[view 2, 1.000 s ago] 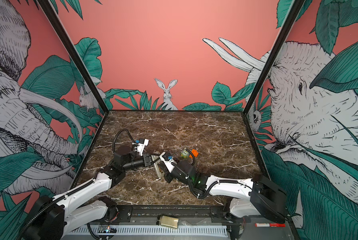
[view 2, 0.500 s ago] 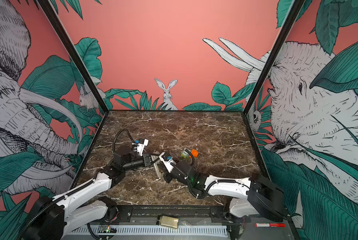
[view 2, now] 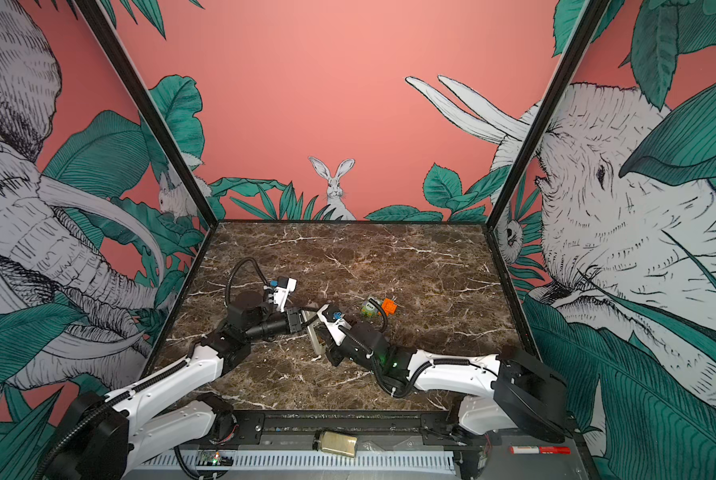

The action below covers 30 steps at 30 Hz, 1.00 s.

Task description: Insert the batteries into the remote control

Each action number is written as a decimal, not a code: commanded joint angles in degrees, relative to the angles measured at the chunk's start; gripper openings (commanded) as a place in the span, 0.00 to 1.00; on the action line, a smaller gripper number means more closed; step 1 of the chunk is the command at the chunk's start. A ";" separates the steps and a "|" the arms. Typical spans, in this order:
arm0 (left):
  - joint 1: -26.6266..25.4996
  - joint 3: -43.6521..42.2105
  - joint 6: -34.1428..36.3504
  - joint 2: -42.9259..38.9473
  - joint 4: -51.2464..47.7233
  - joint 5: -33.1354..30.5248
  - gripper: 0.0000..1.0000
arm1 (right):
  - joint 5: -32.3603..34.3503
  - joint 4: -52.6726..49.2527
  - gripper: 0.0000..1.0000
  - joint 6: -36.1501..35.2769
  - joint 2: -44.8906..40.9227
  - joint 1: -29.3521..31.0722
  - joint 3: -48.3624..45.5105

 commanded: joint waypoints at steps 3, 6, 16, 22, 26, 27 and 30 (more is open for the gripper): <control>0.25 0.14 0.04 -1.69 1.10 1.68 0.00 | 3.42 -3.52 0.04 0.19 1.25 -0.23 0.94; 0.18 0.03 -0.05 -1.80 1.14 1.67 0.00 | 3.62 -3.69 0.09 0.36 1.27 -0.23 0.98; 0.18 0.01 -0.05 -1.83 1.22 1.86 0.00 | 4.09 -4.20 0.16 0.54 1.18 -0.23 1.20; 0.18 0.04 -0.16 -1.68 1.36 1.95 0.00 | 4.00 -4.01 0.19 0.57 1.38 -0.23 1.20; 0.18 0.03 -0.14 -1.73 1.36 2.07 0.00 | 3.93 -3.86 0.20 0.54 1.45 -0.23 1.03; 0.19 0.06 -0.20 -1.73 1.37 2.15 0.00 | 3.95 -3.84 0.20 0.46 1.39 -0.23 1.04; 0.18 -0.03 -0.23 -1.70 1.45 2.13 0.00 | 3.95 -3.79 0.21 0.51 1.23 -0.23 0.91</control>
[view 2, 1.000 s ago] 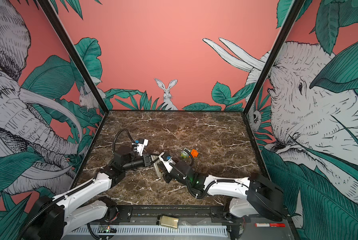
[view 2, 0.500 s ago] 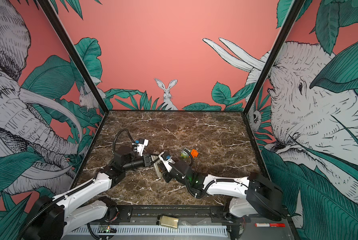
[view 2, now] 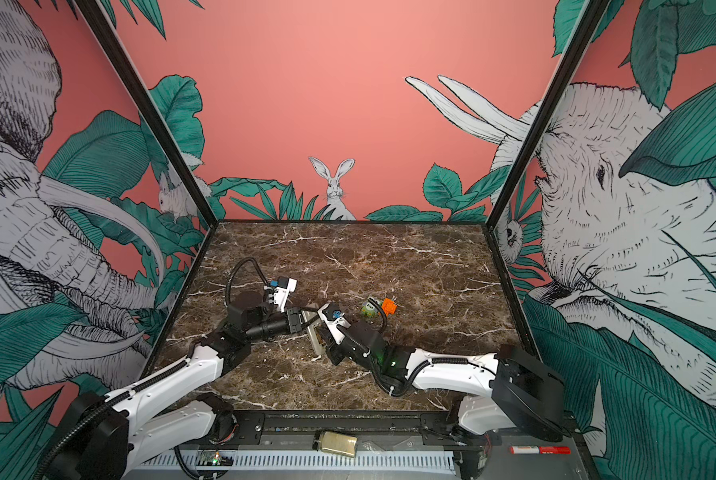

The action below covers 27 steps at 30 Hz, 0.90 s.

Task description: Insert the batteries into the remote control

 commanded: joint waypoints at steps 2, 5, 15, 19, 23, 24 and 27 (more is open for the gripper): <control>0.20 0.03 -0.44 -1.73 1.55 1.80 0.00 | 1.70 -1.24 0.21 -0.16 0.57 -0.17 -0.04; 0.19 0.16 -0.40 -1.61 1.50 1.87 0.00 | 1.81 -1.31 0.22 -0.25 0.35 -0.21 -0.01; 0.18 0.63 -0.44 -1.04 1.72 2.13 0.00 | 2.03 -1.65 0.25 -0.77 -0.21 -0.21 0.30; 0.19 0.63 -0.43 -0.85 1.64 2.24 0.00 | 2.00 -1.73 0.26 -0.86 -0.40 -0.21 0.29; 0.21 0.64 -0.40 -0.54 1.81 2.20 0.00 | 1.99 -1.65 0.29 -0.99 -0.53 -0.21 0.30; 0.18 0.63 -0.43 -0.43 1.90 2.22 0.00 | 2.07 -1.61 0.30 -0.92 -0.51 -0.22 0.22; 0.18 0.64 -0.38 -0.15 2.03 2.46 0.00 | 2.25 -1.58 0.31 -1.04 -0.71 -0.21 0.18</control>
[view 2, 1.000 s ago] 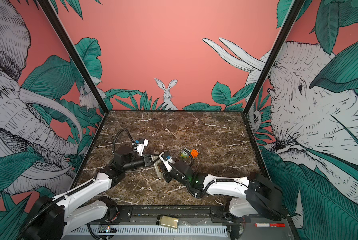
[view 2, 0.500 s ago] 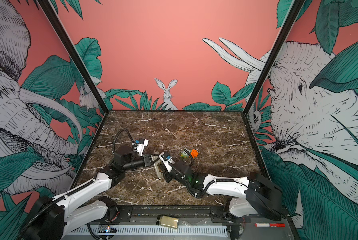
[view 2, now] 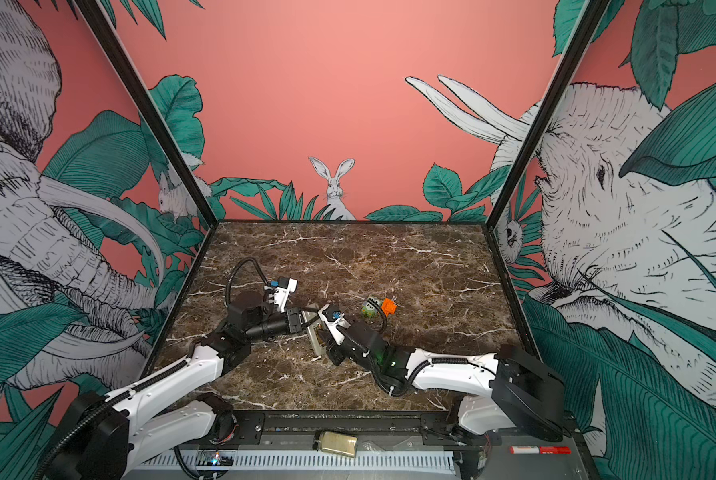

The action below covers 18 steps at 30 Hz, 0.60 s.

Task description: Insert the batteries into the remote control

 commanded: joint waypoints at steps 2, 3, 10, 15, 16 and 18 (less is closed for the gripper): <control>0.18 0.68 -0.29 -0.15 1.94 1.73 0.00 | 1.84 -0.27 0.32 -0.77 -0.82 -0.21 0.18; 0.18 0.70 -0.29 -0.10 1.94 1.79 0.00 | 1.86 -0.25 0.33 -0.83 -0.97 -0.21 0.17; 0.14 0.65 -0.20 0.01 1.97 1.86 0.00 | 1.95 -0.47 0.39 -1.30 -1.90 -0.21 -0.05; 0.18 0.49 -0.19 0.09 1.93 1.77 0.00 | 2.51 -1.44 0.39 -1.84 -2.59 -0.21 -0.30; 0.13 0.42 -0.22 0.13 1.95 1.81 0.00 | 2.54 -1.28 0.39 -1.84 -2.76 -0.21 -0.35; 0.10 0.23 -0.20 0.09 1.96 1.78 0.00 | 2.53 -1.21 0.39 -1.77 -3.06 -0.21 -0.70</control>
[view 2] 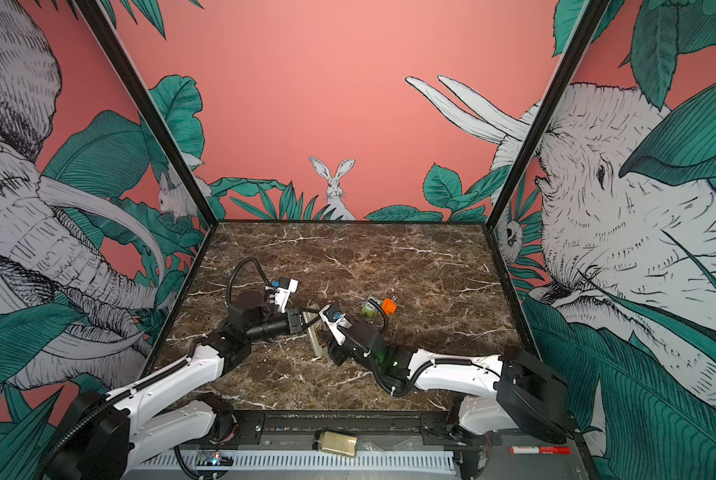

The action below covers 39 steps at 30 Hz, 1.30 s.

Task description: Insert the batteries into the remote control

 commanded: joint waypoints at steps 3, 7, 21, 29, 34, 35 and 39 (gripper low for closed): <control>0.05 0.01 -0.20 -0.22 1.96 1.06 0.00 | 1.91 0.99 0.40 -0.86 -1.72 -0.21 -1.05; 0.14 0.02 -0.11 -0.06 1.96 1.00 0.00 | 1.62 1.38 0.40 -0.90 -1.88 -0.21 -1.51; -0.17 0.10 -0.25 0.18 2.31 1.00 0.00 | 0.70 2.52 0.39 -1.01 -0.42 -0.21 -1.47; -0.31 0.16 -0.92 -0.22 2.88 1.19 0.00 | 0.63 2.92 0.39 -0.92 -0.01 -0.21 -1.63; -0.44 0.27 -1.34 -0.43 3.23 1.55 0.00 | 0.67 3.30 0.38 -0.96 0.26 -0.23 -1.47; -0.50 0.26 -1.49 -0.40 3.23 1.61 0.00 | 0.70 3.29 0.38 -0.94 0.24 -0.21 -1.49; -0.54 0.27 -1.52 -0.71 3.19 1.79 0.00 | 0.97 3.28 0.38 -0.99 0.23 -0.21 -1.66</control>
